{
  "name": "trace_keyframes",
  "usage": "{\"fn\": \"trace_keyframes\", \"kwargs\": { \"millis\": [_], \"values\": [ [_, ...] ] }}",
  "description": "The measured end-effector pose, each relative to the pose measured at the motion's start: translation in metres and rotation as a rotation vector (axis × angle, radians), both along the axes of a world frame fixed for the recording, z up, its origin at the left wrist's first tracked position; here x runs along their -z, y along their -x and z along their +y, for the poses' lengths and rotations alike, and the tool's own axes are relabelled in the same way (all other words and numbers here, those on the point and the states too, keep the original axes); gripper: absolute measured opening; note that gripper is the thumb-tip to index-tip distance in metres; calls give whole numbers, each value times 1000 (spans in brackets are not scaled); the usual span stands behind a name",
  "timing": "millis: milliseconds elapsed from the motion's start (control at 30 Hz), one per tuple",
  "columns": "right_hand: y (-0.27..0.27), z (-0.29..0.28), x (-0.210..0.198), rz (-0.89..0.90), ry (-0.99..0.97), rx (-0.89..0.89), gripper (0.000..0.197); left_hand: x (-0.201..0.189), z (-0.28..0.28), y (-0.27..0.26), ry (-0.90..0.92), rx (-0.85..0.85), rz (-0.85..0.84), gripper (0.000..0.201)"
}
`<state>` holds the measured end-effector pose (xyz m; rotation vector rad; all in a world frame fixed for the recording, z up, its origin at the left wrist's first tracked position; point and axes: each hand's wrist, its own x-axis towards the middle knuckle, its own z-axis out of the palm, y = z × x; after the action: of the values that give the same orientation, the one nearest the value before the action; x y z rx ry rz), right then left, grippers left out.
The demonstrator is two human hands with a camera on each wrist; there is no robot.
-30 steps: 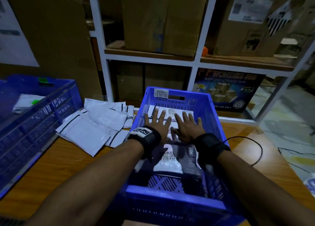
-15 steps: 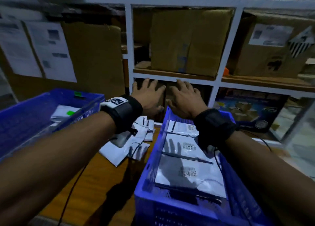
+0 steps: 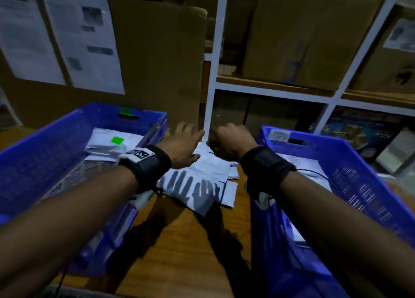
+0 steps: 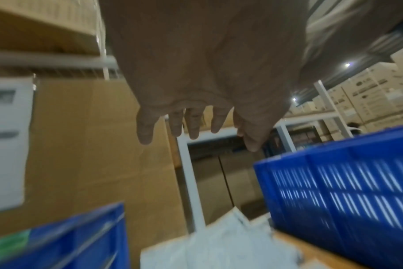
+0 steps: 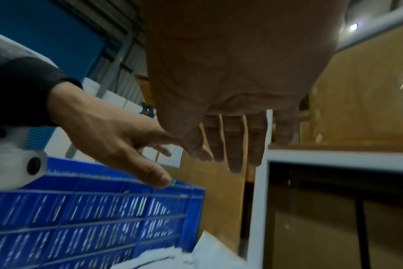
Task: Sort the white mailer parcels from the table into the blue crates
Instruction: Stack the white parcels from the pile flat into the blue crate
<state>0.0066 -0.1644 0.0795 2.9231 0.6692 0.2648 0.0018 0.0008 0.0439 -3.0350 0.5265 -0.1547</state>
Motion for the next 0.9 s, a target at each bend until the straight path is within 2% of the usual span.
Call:
{"fn": "trace_keyframes", "kwargs": {
  "millis": [100,233,367,533,733,833,900],
  "values": [
    [-3,18,39,30,41,17,31,35,18,-7,-20,14,85,73],
    [3,28,111,122,119,18,41,63,29,-14,-73,30,165,75],
    [7,29,175,228,187,51,70,81,36,-20,-127,57,173,71],
    [6,38,207,207,243,109,94,94,30,-23,-167,50,249,79],
    [-4,40,203,232,187,83,80,101,33,-27,-199,-14,349,90],
    [-7,34,185,258,173,52,56,105,37,-32,-213,-39,376,93],
    [-9,29,174,295,146,68,52,111,39,-35,-219,-52,359,88]
  ]
}}
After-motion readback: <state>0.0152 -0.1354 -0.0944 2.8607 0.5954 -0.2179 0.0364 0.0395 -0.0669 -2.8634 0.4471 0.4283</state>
